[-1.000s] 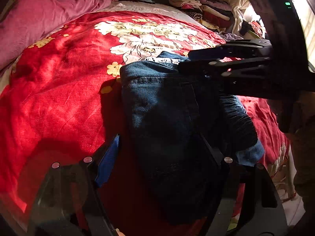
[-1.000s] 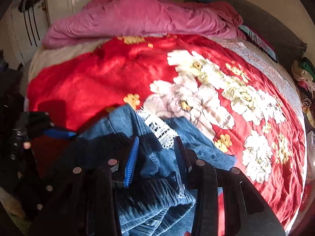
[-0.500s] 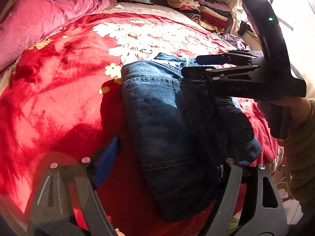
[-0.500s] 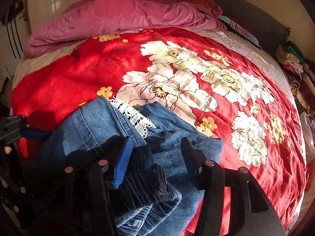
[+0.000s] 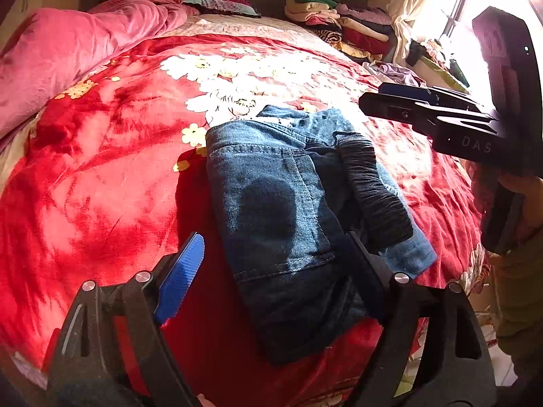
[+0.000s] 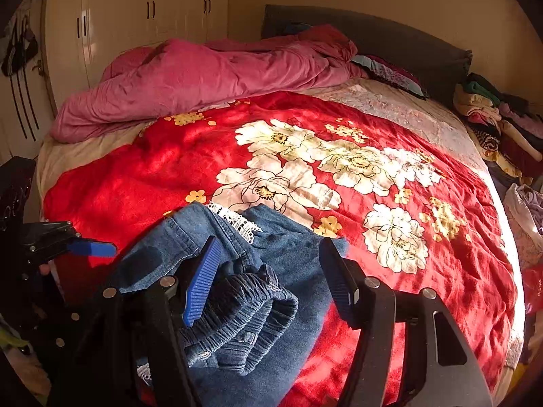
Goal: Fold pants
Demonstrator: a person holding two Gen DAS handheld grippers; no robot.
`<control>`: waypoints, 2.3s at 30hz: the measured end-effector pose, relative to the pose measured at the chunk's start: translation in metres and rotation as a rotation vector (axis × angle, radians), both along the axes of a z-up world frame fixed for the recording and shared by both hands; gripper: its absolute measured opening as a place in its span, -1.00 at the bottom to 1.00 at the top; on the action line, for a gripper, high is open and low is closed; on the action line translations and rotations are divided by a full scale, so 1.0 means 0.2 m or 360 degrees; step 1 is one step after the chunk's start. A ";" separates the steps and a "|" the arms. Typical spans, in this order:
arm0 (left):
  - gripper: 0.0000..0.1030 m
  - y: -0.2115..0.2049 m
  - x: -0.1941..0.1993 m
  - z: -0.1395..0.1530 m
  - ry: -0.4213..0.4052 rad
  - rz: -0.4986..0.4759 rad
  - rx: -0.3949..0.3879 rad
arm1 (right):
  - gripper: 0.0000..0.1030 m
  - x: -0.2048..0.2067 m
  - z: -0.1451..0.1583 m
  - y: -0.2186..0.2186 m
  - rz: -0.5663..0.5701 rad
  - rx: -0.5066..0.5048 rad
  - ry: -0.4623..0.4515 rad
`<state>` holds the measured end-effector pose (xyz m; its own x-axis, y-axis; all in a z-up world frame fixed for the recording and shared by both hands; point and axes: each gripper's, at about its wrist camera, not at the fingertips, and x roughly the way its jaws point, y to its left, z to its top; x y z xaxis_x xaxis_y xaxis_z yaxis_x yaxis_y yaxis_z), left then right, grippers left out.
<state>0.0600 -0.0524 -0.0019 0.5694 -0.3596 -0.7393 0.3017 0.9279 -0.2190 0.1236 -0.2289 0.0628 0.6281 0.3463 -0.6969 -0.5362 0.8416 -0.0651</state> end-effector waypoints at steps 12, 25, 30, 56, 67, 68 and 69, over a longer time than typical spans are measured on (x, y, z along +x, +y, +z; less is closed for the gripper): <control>0.75 0.01 -0.05 0.12 -0.0106 0.0052 0.0027 | 0.15 -0.17 0.11 -0.17 -0.0088 0.0125 -0.0078; 0.81 0.03 -0.05 0.14 -0.0119 0.0088 0.0027 | 0.91 -0.26 0.09 -0.35 -0.0247 0.0199 -0.0073; 0.81 0.04 -0.03 0.11 -0.0096 0.0113 0.0045 | 0.91 -0.27 0.03 -0.39 -0.0278 0.0200 -0.0018; 0.52 0.00 0.23 -0.14 0.0114 0.0137 -0.0094 | 0.51 0.01 -0.40 -0.32 -0.0251 0.0342 0.0506; -0.14 -0.06 0.27 -0.16 0.0117 0.0093 -0.0124 | -0.07 0.07 -0.46 -0.24 -0.0133 0.0443 0.0528; -0.19 -0.07 0.27 -0.16 0.0113 0.0083 -0.0120 | -0.20 0.06 -0.45 -0.24 -0.0122 0.0460 0.0525; -0.29 -0.08 0.26 -0.15 0.0100 0.0078 -0.0114 | -0.26 0.05 -0.44 -0.23 -0.0108 0.0463 0.0511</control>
<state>0.1118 -0.0682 -0.0315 0.5411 -0.3855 -0.7474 0.2400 0.9226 -0.3021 0.1333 -0.2755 -0.0262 0.4236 0.5226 -0.7399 -0.4336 0.8341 0.3409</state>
